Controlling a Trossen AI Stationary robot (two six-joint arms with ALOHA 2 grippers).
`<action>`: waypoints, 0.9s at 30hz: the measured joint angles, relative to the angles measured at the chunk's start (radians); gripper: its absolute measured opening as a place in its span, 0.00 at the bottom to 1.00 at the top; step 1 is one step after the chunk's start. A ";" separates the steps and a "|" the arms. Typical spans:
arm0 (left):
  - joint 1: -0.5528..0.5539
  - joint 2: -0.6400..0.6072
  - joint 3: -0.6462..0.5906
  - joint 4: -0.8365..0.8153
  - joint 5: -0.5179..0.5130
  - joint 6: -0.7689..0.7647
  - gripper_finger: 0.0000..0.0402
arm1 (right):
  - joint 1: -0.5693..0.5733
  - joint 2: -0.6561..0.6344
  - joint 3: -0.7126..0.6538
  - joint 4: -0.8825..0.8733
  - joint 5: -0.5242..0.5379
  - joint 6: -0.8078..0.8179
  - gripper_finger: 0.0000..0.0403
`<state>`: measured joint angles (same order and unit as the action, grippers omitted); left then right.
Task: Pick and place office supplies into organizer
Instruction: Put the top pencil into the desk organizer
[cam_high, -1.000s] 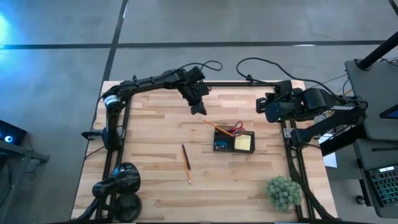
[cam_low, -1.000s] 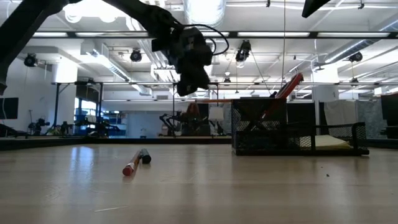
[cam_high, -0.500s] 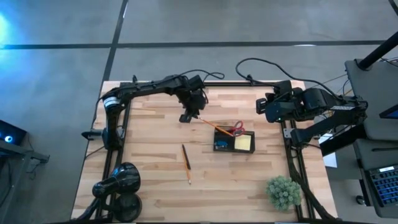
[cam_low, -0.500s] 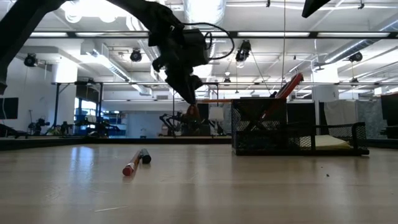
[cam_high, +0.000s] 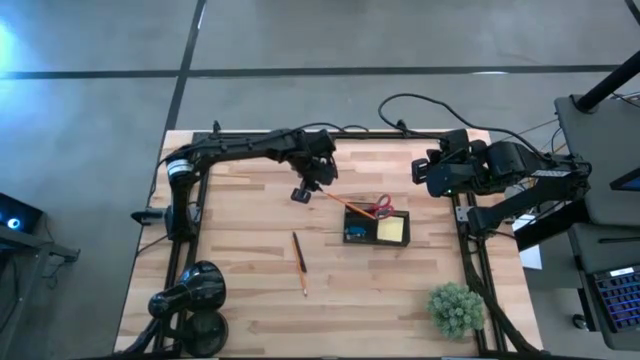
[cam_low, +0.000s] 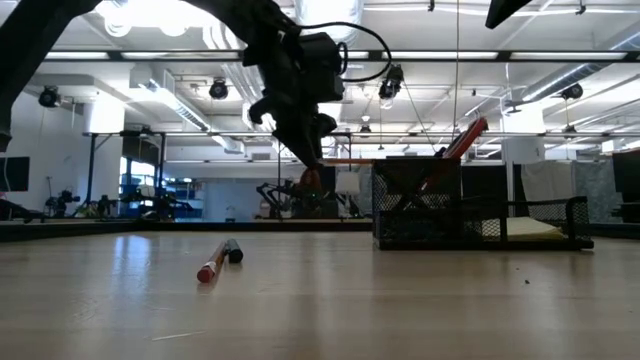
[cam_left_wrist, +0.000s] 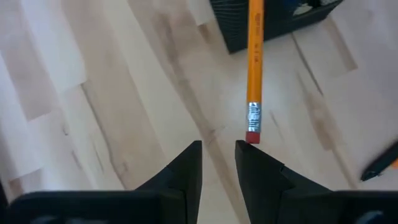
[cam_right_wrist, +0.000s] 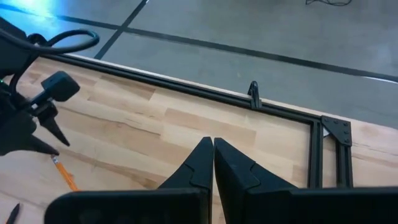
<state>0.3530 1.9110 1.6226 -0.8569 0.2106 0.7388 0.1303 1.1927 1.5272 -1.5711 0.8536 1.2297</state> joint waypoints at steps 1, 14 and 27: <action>-0.005 0.000 0.000 -0.004 0.003 0.000 0.20 | 0.000 0.000 0.000 0.000 0.000 0.000 0.02; -0.033 -0.010 0.000 -0.049 0.013 -0.001 0.20 | 0.000 0.000 -0.002 0.000 0.000 -0.010 0.02; -0.062 -0.038 -0.002 -0.051 0.017 -0.053 0.20 | 0.000 0.000 -0.003 0.000 0.000 -0.011 0.02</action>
<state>0.2913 1.8729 1.6205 -0.9079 0.2276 0.6855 0.1303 1.1927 1.5238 -1.5711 0.8532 1.2182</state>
